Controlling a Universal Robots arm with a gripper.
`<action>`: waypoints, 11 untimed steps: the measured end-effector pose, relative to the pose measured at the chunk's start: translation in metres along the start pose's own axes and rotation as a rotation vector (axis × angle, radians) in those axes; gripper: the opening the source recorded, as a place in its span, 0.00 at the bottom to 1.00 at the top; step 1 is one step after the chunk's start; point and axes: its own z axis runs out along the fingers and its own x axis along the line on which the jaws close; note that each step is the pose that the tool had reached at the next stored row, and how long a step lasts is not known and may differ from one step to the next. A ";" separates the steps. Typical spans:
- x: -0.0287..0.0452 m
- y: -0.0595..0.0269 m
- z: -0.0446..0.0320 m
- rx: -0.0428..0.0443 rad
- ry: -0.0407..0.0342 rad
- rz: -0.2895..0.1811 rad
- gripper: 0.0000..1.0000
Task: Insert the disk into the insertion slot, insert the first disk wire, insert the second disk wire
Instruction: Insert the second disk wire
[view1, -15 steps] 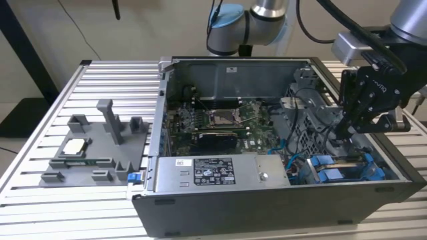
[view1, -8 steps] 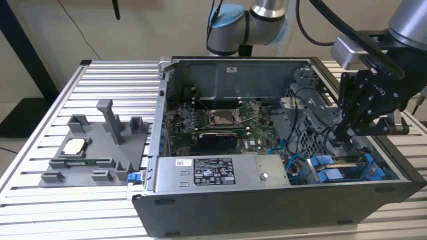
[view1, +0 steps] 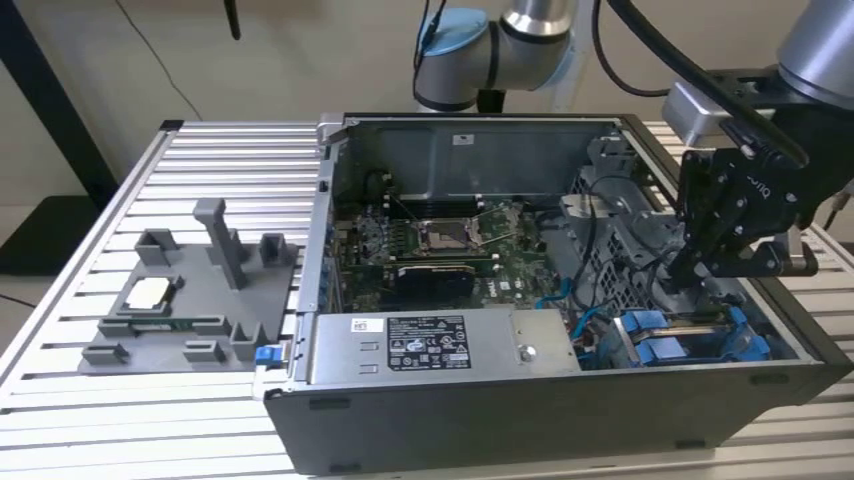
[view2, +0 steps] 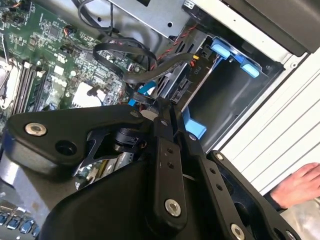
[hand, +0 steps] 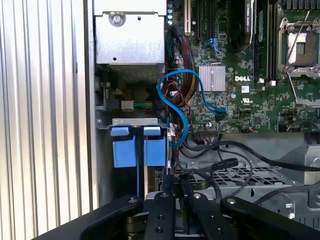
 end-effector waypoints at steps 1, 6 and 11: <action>0.0000 0.0000 0.0000 0.0000 0.0001 0.000 0.16; 0.0001 0.0000 0.0008 0.0000 0.0005 0.000 0.16; 0.0013 -0.0001 0.0033 0.0022 0.0061 0.000 0.16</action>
